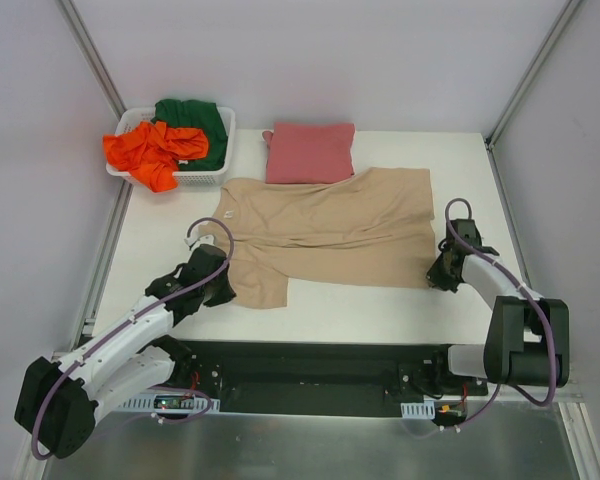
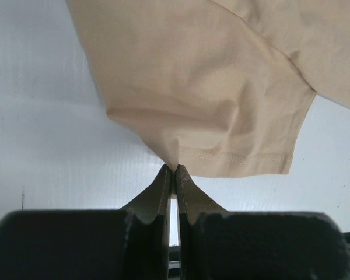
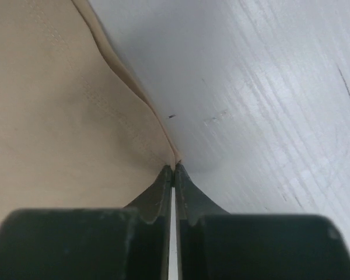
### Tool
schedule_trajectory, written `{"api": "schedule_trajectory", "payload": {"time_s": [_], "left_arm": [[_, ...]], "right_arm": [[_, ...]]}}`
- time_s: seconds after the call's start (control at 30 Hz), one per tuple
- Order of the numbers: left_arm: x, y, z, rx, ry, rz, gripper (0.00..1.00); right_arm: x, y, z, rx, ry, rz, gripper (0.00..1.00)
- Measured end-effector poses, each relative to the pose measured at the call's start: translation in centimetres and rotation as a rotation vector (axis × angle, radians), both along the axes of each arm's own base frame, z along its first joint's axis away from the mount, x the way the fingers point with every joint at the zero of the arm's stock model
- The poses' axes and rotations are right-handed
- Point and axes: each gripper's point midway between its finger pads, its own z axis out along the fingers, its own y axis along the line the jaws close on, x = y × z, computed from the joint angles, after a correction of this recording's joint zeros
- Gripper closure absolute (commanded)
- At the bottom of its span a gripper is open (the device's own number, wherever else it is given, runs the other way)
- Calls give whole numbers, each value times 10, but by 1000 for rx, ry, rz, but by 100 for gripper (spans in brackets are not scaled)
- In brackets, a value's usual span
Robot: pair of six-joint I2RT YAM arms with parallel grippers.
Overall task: Fold and stack the t-shirts
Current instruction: Flatten out the tshirt
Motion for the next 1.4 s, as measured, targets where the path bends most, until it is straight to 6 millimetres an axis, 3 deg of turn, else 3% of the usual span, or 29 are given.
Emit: {"api": "schedule_trajectory", "payload": {"time_s": [0.3,0.4,0.47,0.57,0.67,0.77,0.9,1.03,1.2,1.3,1.4], "left_arm": [[3,-1,10,-23,-40,12,100],[12,-1,27,-33,-93,30,100],[24,-2,52,-49,-162,47,100],[43,-3,108,-86,-307,75,100],[59,0,187,-135,-489,104,100],[62,9,274,-180,-681,121,100],[50,26,374,-195,-915,113,100],[17,46,472,-215,-1136,84,100],[-51,70,573,-266,-1413,-3,100],[-93,80,612,-301,-1549,-64,100],[-124,84,636,-324,-1647,-130,100]], "right_arm": [[6,16,7,82,-71,26,100],[10,21,32,105,-148,53,100],[16,22,55,102,-214,67,100],[32,20,118,81,-378,90,100],[43,16,208,40,-600,109,100],[33,12,297,-12,-797,122,100],[5,4,391,-81,-987,114,100],[-30,0,454,-124,-1109,104,100],[-82,0,513,-155,-1251,106,100],[-117,0,545,-173,-1350,106,100],[-148,1,569,-186,-1438,105,100]]}}
